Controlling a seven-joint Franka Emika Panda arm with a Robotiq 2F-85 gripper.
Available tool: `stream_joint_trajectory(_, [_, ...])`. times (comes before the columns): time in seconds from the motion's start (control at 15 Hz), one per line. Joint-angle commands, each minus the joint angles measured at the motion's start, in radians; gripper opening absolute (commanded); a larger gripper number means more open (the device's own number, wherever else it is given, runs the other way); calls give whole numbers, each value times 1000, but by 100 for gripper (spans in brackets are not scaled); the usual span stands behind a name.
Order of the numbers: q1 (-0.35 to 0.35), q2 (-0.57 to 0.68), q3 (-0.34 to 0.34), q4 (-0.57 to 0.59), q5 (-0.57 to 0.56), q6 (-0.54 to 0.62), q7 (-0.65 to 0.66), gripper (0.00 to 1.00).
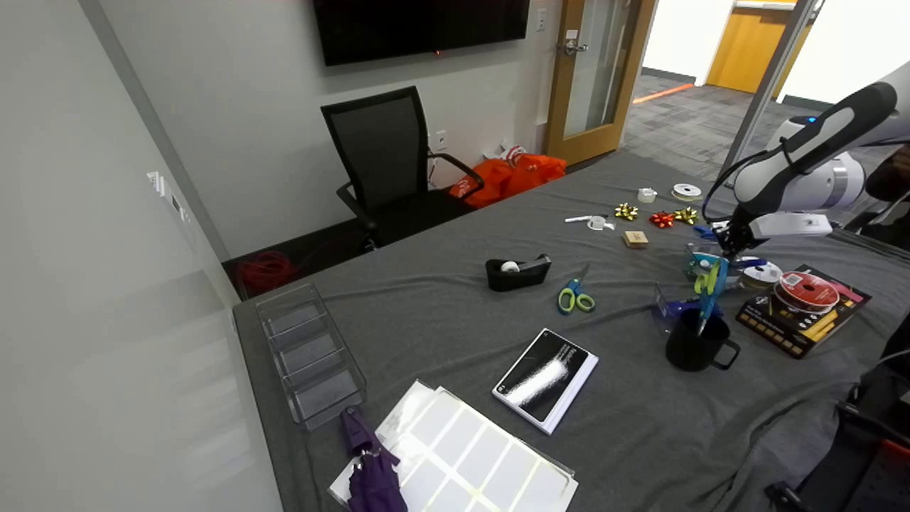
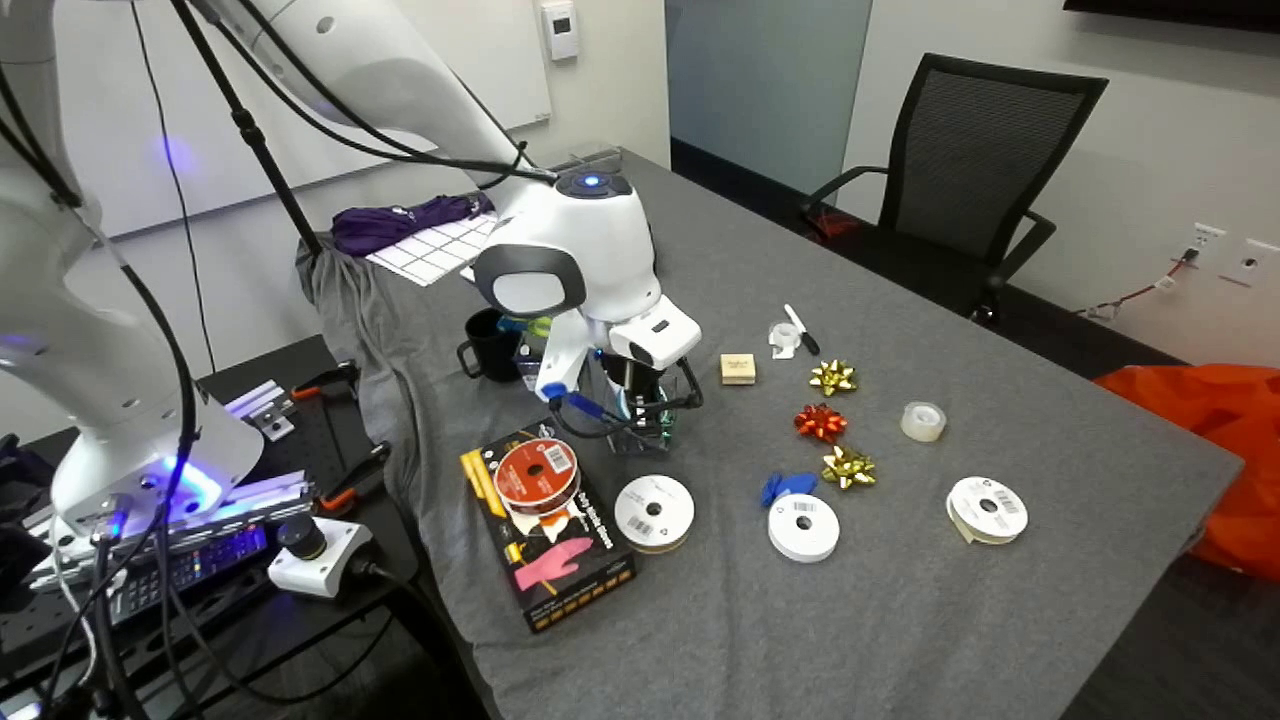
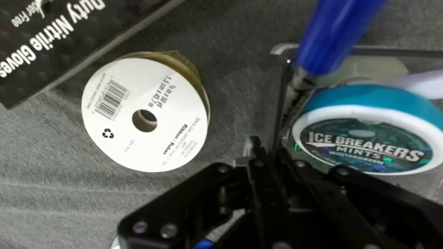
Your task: Pick up the clear case with more than one item in it and move it to the left
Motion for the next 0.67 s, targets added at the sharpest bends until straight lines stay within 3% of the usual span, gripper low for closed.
stream_joint_trajectory(0.0, [-24, -15, 26, -15, 3, 9, 5, 1])
stream_joint_trajectory(0.6, [-53, -72, 104, -4, 114, -41, 17, 1])
